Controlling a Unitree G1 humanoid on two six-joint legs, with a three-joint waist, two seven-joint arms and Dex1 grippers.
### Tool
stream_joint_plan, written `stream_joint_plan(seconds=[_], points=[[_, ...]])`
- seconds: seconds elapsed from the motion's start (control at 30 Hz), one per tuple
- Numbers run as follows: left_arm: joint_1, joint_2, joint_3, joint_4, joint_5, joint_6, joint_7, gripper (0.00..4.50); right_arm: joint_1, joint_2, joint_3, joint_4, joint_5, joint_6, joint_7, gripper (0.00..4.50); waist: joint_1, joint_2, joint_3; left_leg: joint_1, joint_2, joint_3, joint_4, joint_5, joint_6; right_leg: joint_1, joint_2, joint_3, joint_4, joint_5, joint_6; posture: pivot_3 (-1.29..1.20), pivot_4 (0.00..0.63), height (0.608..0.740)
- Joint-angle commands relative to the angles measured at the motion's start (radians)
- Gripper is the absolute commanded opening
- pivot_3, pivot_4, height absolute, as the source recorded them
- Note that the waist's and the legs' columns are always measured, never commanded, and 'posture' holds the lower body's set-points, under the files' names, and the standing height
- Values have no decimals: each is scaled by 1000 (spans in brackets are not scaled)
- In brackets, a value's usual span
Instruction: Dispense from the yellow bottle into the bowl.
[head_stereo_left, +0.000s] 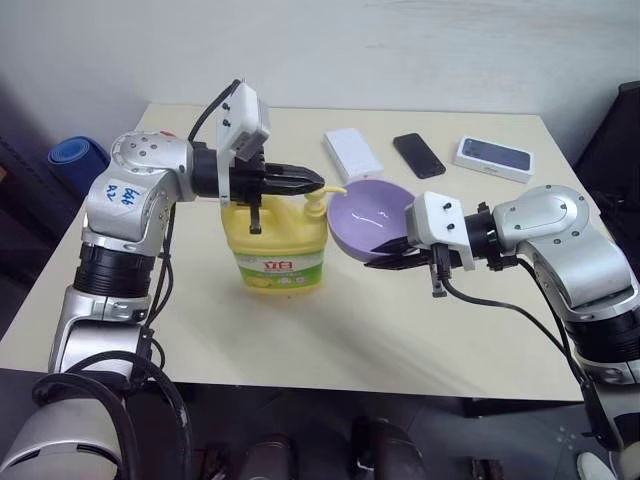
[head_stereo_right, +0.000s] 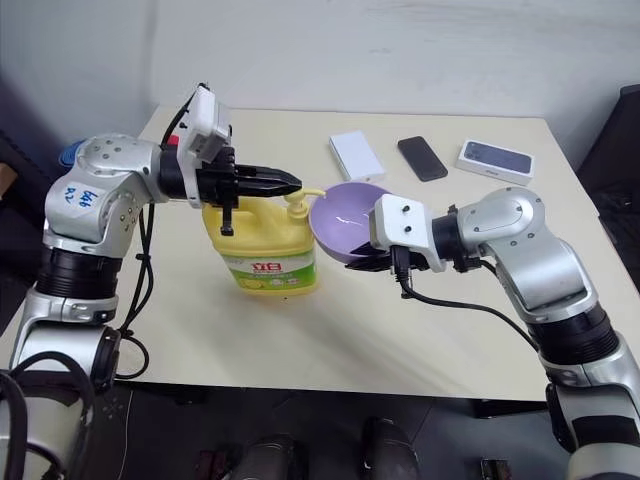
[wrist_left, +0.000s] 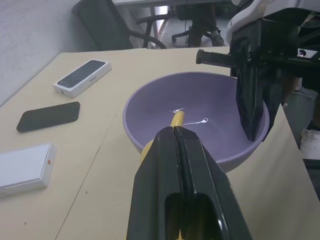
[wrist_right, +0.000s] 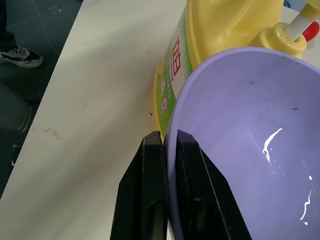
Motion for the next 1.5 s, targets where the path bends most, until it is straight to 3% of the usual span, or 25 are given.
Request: stream_joint_plan(seconds=[0.03,0.2,0.33,0.43,0.6,0.73,0.87,1.0,1.13,1.33,1.37,1.5], points=[[65,-7,-79,40,64,26,5,17,-26,-4,-18,-20,9,-16,3,0,0,0,0,0,0,0,0,0,0,0,0,0,0,0,0,0,150,740],[22,-36,26,61,-11,20,20,17,-12,-15,-22,-23,13,-11,13,0,0,0,0,0,0,0,0,0,0,0,0,3,0,0,0,0,150,740],[5,35,11,88,17,40,-33,17,-6,-17,-29,-18,13,-19,17,0,-3,0,0,-1,0,0,0,0,0,-2,1,3,1,0,0,0,150,740],[11,33,26,88,-6,30,-40,17,-5,-14,-29,-17,13,-19,16,0,-2,0,0,0,0,0,-1,0,0,-2,1,2,1,0,0,0,150,740],[-15,-11,199,93,-150,49,-7,17,37,-33,-44,-8,10,-26,12,0,2,-1,1,-6,0,0,2,0,1,-3,-1,3,0,0,0,0,150,740],[27,49,338,64,-233,41,-19,17,149,-75,-106,37,6,-80,-2,0,-1,-2,1,-17,0,0,3,0,1,-16,-1,0,1,0,0,0,150,740],[203,148,413,-19,-229,-38,-79,17,279,-117,-157,136,-31,-189,-21,0,-15,-1,1,-18,-1,3,2,0,1,-18,0,-3,1,0,0,0,150,740],[535,203,521,-178,-275,-31,-110,17,353,-106,-203,372,-102,-412,-92,0,-26,-2,1,-16,0,3,1,0,1,-17,-1,-1,2,0,0,0,150,740],[777,155,571,-331,-291,-72,-61,17,349,-77,-210,635,-151,-596,-146,0,-24,-2,2,-16,1,2,2,0,1,-18,-2,3,2,0,0,0,150,740],[911,83,544,-339,-227,-202,12,17,330,-21,-238,919,-163,-779,-219,0,-20,-2,2,-15,0,2,3,0,1,-17,-2,11,3,0,0,0,150,740],[924,79,540,-341,-233,-196,21,0,327,-14,-249,944,-154,-807,-226,632,-21,-2,2,-15,1,2,3,0,1,-17,-1,12,3,0,0,0,150,740],[958,65,535,-336,-245,-190,58,0,335,1,-313,960,-82,-821,-219,1913,-25,-2,2,-14,1,2,2,0,1,-17,-1,13,3,0,0,0,150,740]])
